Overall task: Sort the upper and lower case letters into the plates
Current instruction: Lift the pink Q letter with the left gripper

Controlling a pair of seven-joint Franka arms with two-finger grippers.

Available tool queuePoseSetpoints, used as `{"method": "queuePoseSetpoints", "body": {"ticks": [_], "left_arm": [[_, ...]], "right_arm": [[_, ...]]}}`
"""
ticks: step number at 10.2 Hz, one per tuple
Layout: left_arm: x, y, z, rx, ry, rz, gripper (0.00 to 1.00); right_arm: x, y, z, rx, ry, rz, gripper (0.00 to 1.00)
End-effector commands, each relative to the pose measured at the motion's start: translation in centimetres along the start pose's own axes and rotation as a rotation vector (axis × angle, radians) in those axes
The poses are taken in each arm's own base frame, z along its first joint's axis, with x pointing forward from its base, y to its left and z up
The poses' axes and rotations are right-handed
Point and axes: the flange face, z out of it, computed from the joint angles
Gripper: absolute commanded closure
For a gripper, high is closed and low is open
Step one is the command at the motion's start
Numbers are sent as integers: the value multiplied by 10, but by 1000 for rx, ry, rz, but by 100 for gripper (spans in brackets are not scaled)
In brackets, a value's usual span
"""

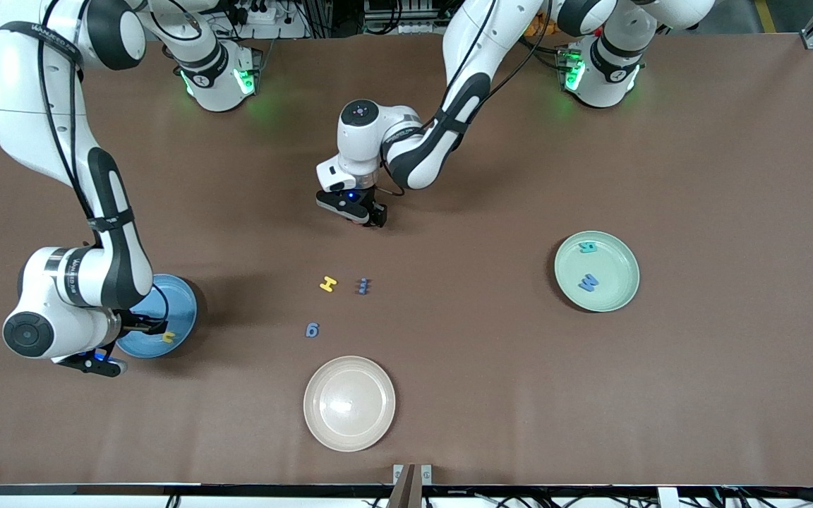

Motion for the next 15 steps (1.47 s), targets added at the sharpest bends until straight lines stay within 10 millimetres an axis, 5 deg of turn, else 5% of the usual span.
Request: {"method": "queuePoseSetpoints", "body": {"ticks": [1, 9, 15], "left_arm": [[-10, -2, 9, 17, -37, -30, 54], [-7, -5, 7, 36, -68, -50, 62], [10, -9, -11, 61, -92, -74, 62]], "right_arm": [[-4, 4, -8, -2, 10, -14, 0], [-4, 4, -8, -2, 11, -18, 0], [-4, 4, -8, -2, 11, -18, 0]]}}
